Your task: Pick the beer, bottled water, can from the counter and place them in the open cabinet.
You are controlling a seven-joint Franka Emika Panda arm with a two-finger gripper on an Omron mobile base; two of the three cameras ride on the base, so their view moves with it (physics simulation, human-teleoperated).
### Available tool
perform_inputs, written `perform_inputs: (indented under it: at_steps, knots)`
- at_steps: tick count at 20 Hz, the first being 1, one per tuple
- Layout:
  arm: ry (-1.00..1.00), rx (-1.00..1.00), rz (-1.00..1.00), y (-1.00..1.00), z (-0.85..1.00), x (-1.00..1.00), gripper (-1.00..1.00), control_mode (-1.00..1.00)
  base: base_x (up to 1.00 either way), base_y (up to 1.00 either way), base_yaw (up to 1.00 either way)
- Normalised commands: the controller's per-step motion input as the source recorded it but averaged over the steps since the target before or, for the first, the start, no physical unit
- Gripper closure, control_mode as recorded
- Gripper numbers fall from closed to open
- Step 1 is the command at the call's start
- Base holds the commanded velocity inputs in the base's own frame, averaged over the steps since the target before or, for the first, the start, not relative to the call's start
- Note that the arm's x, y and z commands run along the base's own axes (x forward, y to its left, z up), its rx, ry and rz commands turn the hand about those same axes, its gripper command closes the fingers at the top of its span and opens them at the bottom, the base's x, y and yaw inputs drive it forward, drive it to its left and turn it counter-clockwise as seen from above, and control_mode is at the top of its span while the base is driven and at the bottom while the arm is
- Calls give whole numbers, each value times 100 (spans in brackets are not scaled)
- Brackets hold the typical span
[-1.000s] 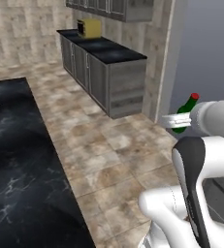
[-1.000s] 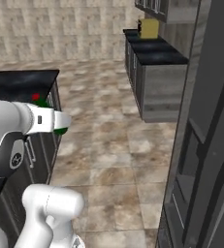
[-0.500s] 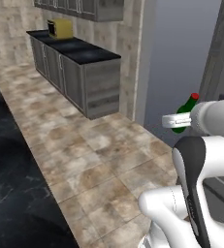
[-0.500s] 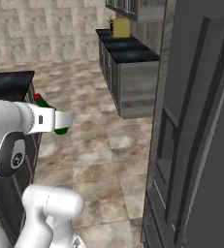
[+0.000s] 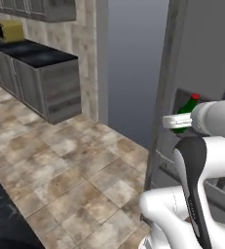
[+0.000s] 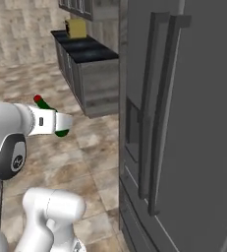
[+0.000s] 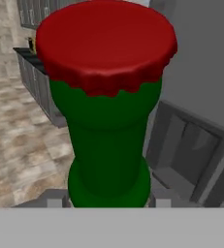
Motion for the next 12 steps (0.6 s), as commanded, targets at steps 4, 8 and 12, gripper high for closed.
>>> perform_inputs:
  at_steps: [4, 8, 12]
  knots:
    - [0, 0, 0, 0, 0, 0, 100, 100, -36, 0, -43]
    - [0, 0, 0, 0, 0, 0, 100, 100, -42, 0, -42]
    - [0, 0, 0, 0, 0, 0, 100, 100, -41, 0, -41]
